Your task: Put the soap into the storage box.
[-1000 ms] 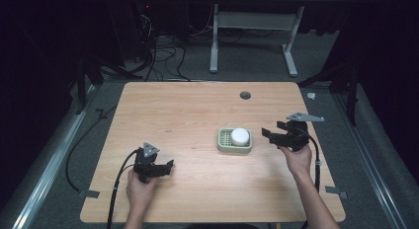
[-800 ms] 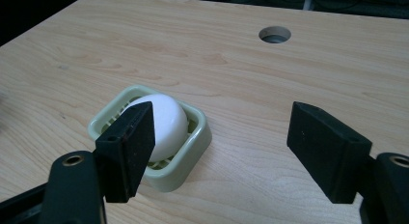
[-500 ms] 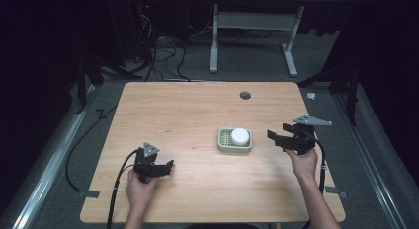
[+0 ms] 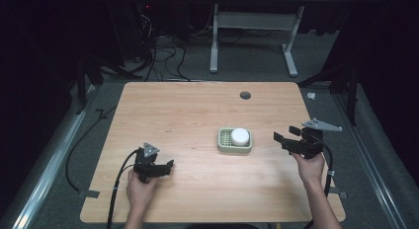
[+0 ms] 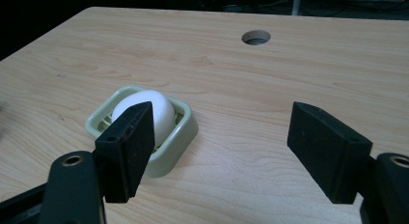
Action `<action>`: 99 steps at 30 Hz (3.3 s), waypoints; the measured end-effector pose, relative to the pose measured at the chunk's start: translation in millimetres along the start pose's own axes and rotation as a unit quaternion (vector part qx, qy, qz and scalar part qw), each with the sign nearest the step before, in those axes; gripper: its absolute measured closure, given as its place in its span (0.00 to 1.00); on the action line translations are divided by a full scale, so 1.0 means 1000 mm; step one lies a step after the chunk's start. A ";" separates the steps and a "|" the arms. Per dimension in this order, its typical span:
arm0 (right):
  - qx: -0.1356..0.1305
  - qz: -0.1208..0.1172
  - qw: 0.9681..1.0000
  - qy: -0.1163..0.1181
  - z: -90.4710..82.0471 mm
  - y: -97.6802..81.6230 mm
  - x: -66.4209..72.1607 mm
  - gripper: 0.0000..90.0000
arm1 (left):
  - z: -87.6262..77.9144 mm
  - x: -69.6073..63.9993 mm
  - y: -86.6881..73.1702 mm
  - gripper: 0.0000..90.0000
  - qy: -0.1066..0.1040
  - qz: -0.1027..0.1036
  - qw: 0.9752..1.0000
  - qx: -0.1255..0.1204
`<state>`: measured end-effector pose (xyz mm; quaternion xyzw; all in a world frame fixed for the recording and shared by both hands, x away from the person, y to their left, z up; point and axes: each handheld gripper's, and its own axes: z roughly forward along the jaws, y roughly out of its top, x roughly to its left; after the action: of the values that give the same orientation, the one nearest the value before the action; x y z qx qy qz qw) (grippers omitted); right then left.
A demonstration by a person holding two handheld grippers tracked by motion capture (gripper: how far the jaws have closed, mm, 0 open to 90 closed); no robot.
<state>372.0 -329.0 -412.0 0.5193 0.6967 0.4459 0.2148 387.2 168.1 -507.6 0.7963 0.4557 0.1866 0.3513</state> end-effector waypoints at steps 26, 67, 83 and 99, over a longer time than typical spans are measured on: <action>-0.010 0.010 1.000 0.002 -0.021 -0.021 -0.002 0.29 | 0.000 0.000 0.000 0.19 0.001 0.001 1.000 0.000; 0.048 0.005 0.999 -0.006 0.007 -0.069 0.012 0.29 | 0.000 0.000 0.000 0.19 0.001 0.001 1.000 0.000; 0.068 -0.018 0.997 -0.025 0.024 -0.078 0.024 0.29 | 0.000 0.000 0.000 0.19 0.001 0.001 1.000 0.000; 0.112 -0.042 0.992 -0.041 0.045 -0.083 0.033 0.29 | 0.000 0.000 0.000 0.19 0.001 0.001 1.000 0.000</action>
<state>350.1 -285.9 -499.5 0.5282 0.7541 0.3342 0.2018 387.1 167.9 -507.6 0.7968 0.4553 0.1875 0.3504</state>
